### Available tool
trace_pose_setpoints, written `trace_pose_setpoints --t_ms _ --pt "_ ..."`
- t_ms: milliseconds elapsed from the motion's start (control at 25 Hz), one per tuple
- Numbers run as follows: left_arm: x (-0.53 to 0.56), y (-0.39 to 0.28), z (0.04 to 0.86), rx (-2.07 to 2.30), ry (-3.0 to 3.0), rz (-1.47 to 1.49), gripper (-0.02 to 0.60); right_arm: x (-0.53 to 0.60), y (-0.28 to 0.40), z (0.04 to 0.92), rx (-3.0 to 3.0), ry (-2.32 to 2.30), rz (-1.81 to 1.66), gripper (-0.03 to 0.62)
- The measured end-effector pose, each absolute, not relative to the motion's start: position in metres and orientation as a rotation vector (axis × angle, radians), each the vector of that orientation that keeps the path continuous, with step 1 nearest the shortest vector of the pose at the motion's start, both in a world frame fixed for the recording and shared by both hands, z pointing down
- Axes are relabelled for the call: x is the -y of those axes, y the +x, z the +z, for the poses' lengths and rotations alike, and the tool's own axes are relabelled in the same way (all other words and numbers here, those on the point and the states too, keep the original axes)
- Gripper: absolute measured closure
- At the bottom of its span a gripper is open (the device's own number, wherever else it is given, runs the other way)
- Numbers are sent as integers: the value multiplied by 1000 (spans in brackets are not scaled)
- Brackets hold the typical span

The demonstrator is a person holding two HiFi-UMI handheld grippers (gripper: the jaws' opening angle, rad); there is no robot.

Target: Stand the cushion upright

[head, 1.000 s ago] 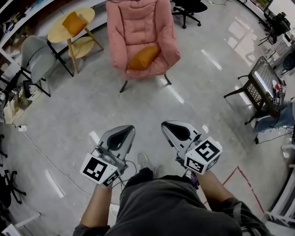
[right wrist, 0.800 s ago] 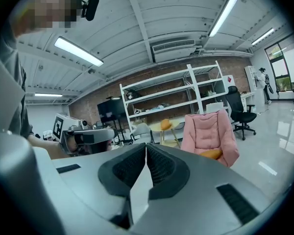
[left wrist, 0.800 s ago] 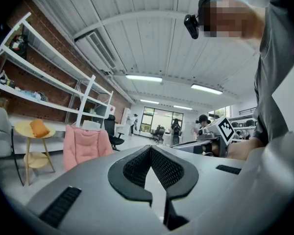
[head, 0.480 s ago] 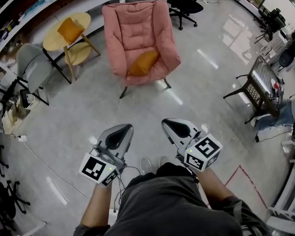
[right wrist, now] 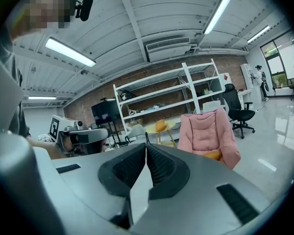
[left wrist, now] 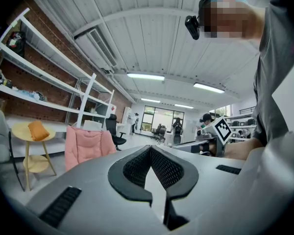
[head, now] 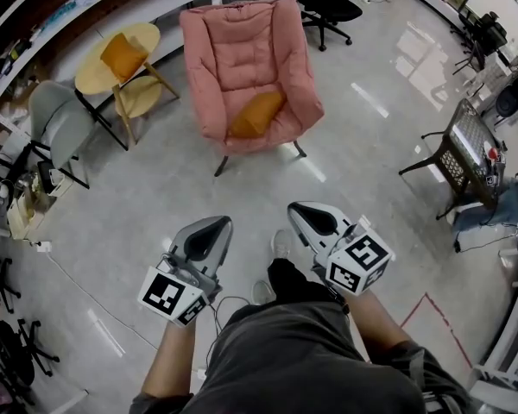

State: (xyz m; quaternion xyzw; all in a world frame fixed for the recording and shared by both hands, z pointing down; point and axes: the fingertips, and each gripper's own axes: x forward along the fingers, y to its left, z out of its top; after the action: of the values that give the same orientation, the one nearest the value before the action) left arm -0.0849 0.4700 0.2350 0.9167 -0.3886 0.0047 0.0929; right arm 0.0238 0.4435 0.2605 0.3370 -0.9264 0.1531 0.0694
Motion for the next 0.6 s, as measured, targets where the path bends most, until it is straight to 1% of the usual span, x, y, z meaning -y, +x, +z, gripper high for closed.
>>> trace_pose_setpoints --t_ms 360,600 --pt "-387 -83 249 1195 2663 44 572 -356 24 276 2791 946 496 577" --pt "-314 -69 257 1216 2625 72 571 -280 36 285 2788 898 524 577"
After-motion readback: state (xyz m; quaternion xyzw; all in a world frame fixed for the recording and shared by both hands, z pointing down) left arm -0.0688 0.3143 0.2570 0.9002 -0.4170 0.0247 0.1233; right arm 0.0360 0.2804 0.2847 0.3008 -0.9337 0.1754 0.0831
